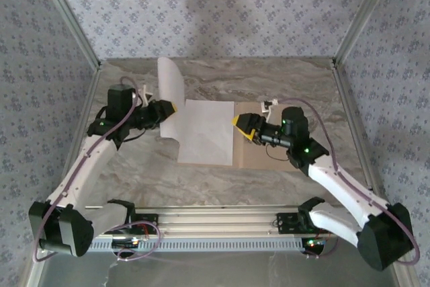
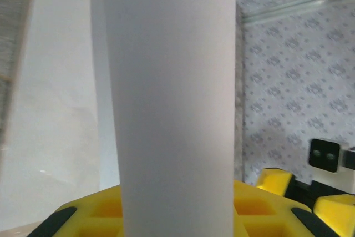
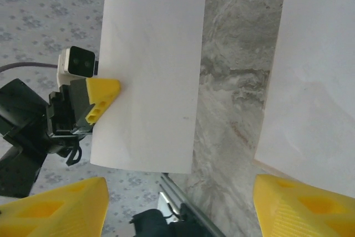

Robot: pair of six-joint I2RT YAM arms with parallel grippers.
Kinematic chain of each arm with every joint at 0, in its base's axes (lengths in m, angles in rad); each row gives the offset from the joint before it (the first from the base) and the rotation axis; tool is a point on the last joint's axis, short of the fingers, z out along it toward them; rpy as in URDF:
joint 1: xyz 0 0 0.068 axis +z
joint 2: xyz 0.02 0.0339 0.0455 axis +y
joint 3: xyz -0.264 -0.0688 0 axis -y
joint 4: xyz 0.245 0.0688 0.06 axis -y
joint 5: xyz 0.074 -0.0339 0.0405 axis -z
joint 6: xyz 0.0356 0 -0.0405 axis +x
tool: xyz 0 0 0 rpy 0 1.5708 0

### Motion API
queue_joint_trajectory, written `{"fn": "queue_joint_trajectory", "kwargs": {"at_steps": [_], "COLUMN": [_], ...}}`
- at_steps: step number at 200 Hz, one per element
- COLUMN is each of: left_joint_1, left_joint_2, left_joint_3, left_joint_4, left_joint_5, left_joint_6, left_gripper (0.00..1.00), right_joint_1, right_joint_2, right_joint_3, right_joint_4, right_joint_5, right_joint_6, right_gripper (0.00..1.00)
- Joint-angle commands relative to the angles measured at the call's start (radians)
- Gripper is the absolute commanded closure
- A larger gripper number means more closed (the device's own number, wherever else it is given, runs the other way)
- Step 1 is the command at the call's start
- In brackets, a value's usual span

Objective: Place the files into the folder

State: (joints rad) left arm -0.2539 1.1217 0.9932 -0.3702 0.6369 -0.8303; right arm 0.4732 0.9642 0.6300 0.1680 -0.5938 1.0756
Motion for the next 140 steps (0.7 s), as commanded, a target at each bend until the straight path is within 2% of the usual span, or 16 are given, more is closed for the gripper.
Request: {"fn": "queue_joint_trajectory", "kwargs": {"at_steps": [1,34,82,116,140], "left_joint_1": [-0.072,-0.203,-0.390,-0.456,-0.472], "left_joint_2": [0.012,0.042,0.092,0.105,0.106], "left_joint_3": [0.084,0.174,0.258,0.238,0.215], "left_joint_4": [0.018,0.037,0.116,0.202,0.230], "left_joint_5": [-0.004,-0.008,-0.008,-0.013,-0.012], "left_joint_6": [-0.031,-0.044,-0.083,-0.135,-0.159], "left_gripper": [0.71,0.71,0.70,0.71,0.71], "right_joint_1": [-0.021,-0.034,-0.038,-0.041,-0.048], "right_joint_2": [-0.073,-0.133,-0.135,-0.137,-0.133], "right_joint_3": [-0.077,-0.157,-0.183,-0.190,-0.213], "right_joint_4": [0.132,0.314,0.513,0.587,0.622], "right_joint_5": [-0.035,-0.070,-0.121,-0.133,-0.121], "right_joint_6": [0.075,0.140,0.191,0.213,0.231], "right_gripper": [0.28,0.27,0.22,0.18,0.15]}}
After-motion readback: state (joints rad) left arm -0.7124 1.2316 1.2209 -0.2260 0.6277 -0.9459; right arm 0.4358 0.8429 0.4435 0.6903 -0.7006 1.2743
